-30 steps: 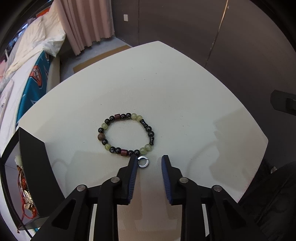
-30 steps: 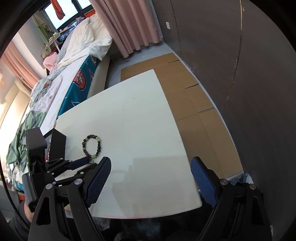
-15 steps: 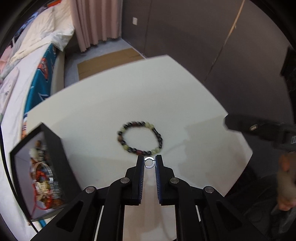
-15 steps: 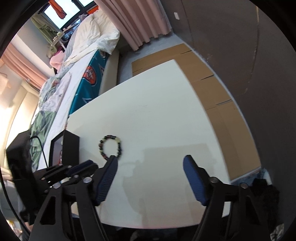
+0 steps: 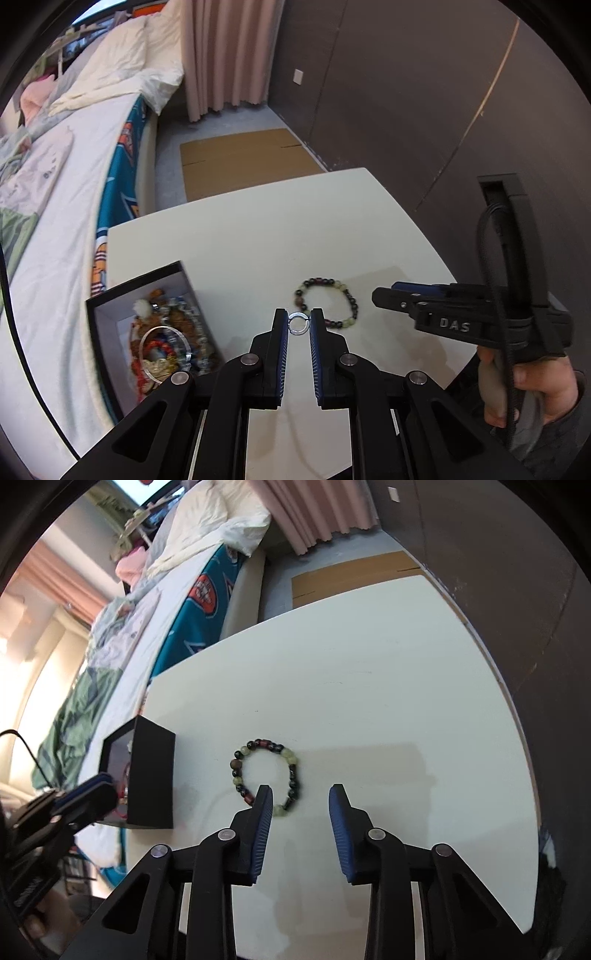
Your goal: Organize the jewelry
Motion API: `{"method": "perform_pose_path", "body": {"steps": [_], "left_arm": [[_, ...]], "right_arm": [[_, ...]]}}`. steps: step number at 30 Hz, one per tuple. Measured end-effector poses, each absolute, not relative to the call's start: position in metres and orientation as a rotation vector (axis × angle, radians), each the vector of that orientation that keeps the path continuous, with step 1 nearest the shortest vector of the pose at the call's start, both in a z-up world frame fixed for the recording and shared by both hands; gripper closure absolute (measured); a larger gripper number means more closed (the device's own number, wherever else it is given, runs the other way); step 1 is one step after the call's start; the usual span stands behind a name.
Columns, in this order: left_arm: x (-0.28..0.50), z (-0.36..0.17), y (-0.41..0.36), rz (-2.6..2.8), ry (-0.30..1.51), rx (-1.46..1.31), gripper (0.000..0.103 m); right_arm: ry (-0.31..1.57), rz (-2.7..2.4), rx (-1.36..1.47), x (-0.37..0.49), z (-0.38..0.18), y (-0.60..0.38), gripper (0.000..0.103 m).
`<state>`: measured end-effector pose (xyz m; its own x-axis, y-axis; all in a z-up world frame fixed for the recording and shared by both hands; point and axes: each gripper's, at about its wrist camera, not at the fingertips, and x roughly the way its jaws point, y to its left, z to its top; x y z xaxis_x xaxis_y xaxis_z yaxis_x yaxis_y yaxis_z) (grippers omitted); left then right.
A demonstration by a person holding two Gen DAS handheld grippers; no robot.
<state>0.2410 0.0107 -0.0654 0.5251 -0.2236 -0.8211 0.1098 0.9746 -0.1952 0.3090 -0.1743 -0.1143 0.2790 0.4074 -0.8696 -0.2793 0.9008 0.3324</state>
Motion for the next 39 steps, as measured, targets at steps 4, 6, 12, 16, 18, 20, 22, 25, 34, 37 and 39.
{"method": "perform_pose_path", "body": {"steps": [4, 6, 12, 16, 18, 20, 22, 25, 34, 37, 39], "left_arm": [[0.237, -0.066, 0.026, -0.178, 0.99, -0.147, 0.091], [0.236, -0.065, 0.034, -0.169, 0.984, -0.155, 0.091], [0.23, -0.065, 0.058, -0.147, 0.979, -0.184, 0.091], [0.227, -0.064, 0.068, -0.14, 0.973, -0.192, 0.091], [0.226, -0.064, 0.074, -0.131, 0.971, -0.2, 0.091], [0.224, -0.065, 0.079, -0.12, 0.972, -0.21, 0.091], [0.223, -0.065, 0.085, -0.119, 0.968, -0.226, 0.091], [0.222, -0.065, 0.095, -0.118, 0.956, -0.272, 0.09], [0.205, -0.04, 0.126, -0.087, 0.861, -0.333, 0.029], [0.201, -0.03, 0.138, -0.058, 0.829, -0.332, 0.029], [0.199, -0.027, 0.145, -0.044, 0.815, -0.332, 0.029]], "right_arm": [[1.198, 0.452, 0.062, 0.315, -0.12, -0.156, 0.079], [1.197, 0.443, 0.033, 0.318, -0.125, -0.148, 0.08], [1.203, 0.384, -0.086, 0.32, -0.139, -0.128, 0.094], [1.186, 0.405, 0.003, 0.32, -0.129, -0.138, 0.094], [1.136, 0.435, 0.026, 0.313, -0.112, -0.141, 0.094], [1.102, 0.468, 0.056, 0.306, -0.098, -0.145, 0.094], [1.084, 0.493, 0.08, 0.3, -0.087, -0.145, 0.094], [1.046, 0.522, 0.086, 0.287, -0.071, -0.142, 0.094], [0.953, 0.626, 0.095, 0.264, -0.03, -0.116, 0.094], [0.923, 0.67, 0.084, 0.26, -0.015, -0.102, 0.094], [0.909, 0.696, 0.061, 0.256, -0.006, -0.089, 0.094]]}}
